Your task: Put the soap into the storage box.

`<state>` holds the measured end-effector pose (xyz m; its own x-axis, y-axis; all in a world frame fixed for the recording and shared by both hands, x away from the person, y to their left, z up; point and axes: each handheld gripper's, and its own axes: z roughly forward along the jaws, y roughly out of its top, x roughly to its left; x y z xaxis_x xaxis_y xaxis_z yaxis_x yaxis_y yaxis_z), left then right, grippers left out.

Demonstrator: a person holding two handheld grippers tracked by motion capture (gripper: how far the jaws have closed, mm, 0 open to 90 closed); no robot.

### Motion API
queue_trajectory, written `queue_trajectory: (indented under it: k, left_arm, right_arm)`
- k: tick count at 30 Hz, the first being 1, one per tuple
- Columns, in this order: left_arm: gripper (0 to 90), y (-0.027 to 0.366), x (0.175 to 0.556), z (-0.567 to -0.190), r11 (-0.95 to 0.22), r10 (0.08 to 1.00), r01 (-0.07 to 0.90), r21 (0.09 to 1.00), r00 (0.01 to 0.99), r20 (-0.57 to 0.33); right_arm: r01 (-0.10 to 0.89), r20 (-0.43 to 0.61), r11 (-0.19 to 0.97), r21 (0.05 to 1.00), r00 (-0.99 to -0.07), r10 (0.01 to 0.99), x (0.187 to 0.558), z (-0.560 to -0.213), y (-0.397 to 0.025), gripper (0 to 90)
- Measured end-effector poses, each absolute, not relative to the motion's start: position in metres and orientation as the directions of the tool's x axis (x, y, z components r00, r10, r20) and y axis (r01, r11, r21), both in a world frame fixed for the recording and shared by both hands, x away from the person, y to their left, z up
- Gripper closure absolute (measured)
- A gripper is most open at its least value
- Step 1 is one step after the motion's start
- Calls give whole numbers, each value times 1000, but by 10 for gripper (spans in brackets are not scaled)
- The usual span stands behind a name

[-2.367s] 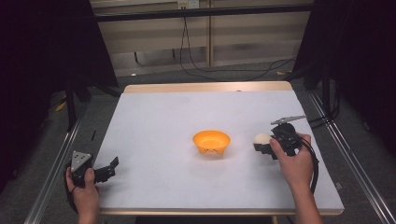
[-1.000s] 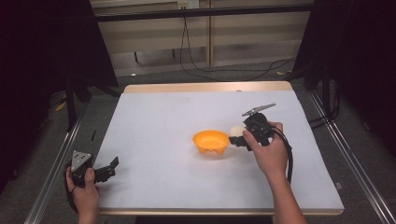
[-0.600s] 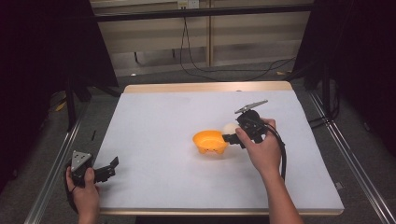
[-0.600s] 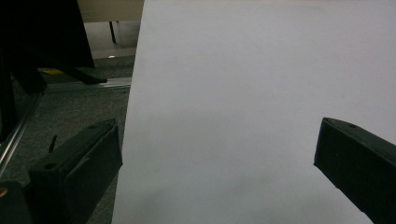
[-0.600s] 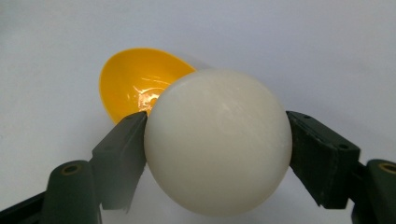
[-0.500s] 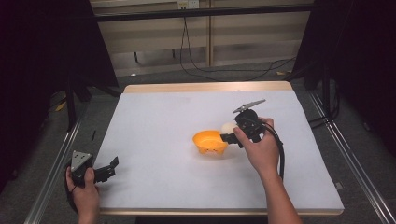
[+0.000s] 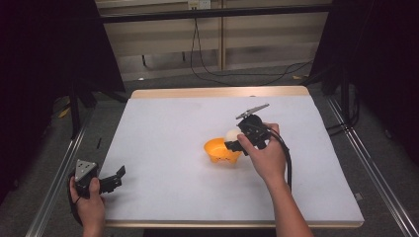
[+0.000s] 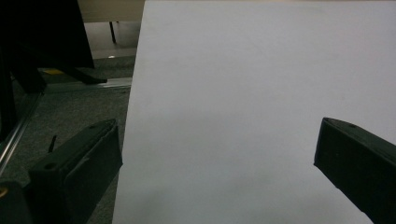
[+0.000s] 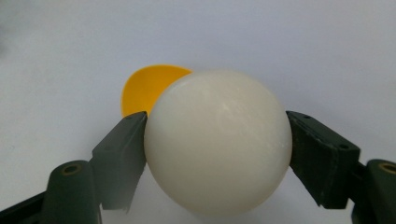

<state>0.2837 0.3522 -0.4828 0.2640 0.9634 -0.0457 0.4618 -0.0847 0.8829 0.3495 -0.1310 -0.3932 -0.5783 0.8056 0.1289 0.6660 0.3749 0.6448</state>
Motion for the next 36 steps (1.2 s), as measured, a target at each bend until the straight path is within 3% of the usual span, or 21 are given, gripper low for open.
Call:
queue_trajectory:
  k: [36]
  left_arm:
    - [8, 351, 283, -483, -88, 962, 459, 884, 268, -43]
  right_arm:
    - [715, 126, 404, 570, -562, 817, 361, -414, -95, 245]
